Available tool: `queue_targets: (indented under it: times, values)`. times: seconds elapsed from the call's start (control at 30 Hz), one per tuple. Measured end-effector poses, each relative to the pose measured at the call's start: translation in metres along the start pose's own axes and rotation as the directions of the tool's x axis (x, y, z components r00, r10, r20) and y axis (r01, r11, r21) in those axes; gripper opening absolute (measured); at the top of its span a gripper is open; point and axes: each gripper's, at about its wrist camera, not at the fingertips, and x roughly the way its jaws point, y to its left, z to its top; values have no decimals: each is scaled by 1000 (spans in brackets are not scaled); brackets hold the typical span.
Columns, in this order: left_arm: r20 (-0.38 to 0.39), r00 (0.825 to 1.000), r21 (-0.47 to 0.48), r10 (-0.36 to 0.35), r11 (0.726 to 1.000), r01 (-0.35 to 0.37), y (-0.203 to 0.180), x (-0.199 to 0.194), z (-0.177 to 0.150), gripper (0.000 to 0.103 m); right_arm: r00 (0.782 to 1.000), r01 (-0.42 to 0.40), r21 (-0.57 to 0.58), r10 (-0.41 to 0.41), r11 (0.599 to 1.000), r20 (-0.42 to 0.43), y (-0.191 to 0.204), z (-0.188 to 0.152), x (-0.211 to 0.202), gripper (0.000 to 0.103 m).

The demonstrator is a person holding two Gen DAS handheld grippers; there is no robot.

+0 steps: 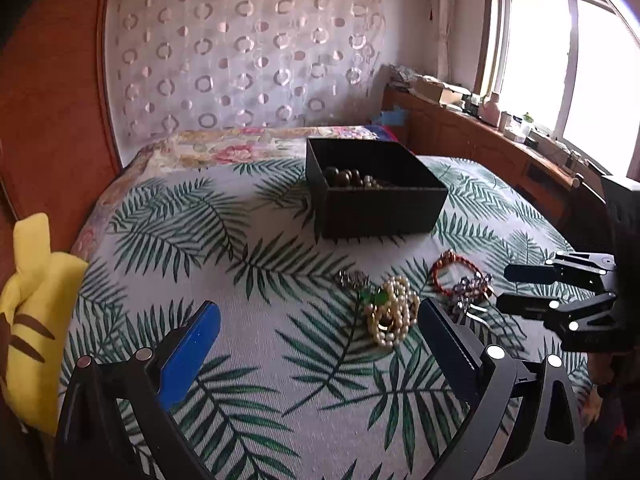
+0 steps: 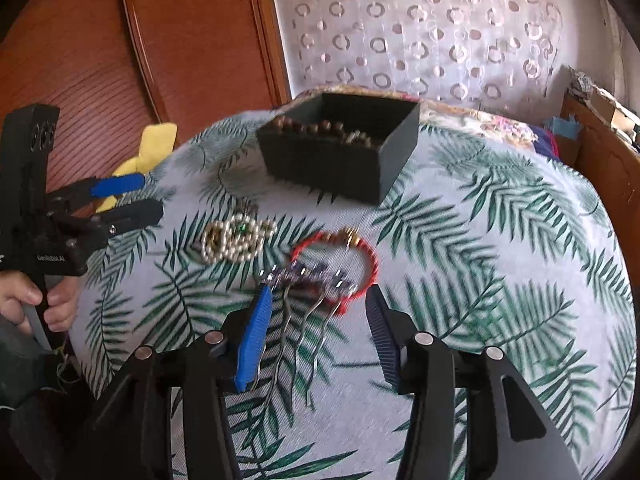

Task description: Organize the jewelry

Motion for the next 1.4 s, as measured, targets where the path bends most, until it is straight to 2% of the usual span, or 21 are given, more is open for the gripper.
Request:
queue_targets:
  times: [0.1,0.23,0.5,0.57,0.63,0.9,0.93,1.03,1.13,1.2,1.27,1.33,1.4]
  values:
    - [-7,1000,-2,-2,1000,2,0,0,-3,95,1000,-3,-13,3,1000,-14,7,-3,4,63]
    - [-16,1000,1,-1,1000,1,-1,1,-7,95,999,12,-35,-13,999,-33,16,-3,9,63]
    - [-23,1000,5,2,1000,-2,-4,1,-10,95,992,100,-109,-107,989,-64,26,-6,23,63]
    - [-30,1000,9,3,1000,-2,-4,3,-10,95,993,96,-110,-103,989,-61,26,-6,20,44]
    - [-43,999,13,4,1000,-3,-6,6,-11,95,993,97,-118,-105,988,-60,26,-7,17,39]
    - [-76,996,66,-44,997,49,-18,12,-13,94,997,75,-95,-78,993,-29,18,-10,2,39]
    - [-79,996,71,-51,996,56,-19,12,-13,92,997,72,-91,-74,993,-24,17,-11,0,39]
    - [-96,992,71,-81,994,88,-21,17,-11,76,997,77,-88,-79,993,-12,14,-12,-6,39]
    - [-120,987,54,-108,992,115,-19,24,-9,56,997,78,-81,-79,994,-3,11,-12,-10,39]
    - [-140,983,41,-119,991,126,-17,30,-8,35,997,80,-77,-80,994,1,9,-12,-11,39]
    - [-156,979,30,-130,990,137,-17,36,-7,26,997,78,-71,-78,994,5,7,-12,-11,39]
    - [-160,977,21,-144,989,149,-17,38,-7,24,997,75,-67,-75,995,9,7,-12,-12,39]
    - [-164,974,14,-153,987,158,-17,41,-7,14,998,69,-66,-68,995,12,7,-13,-12,39]
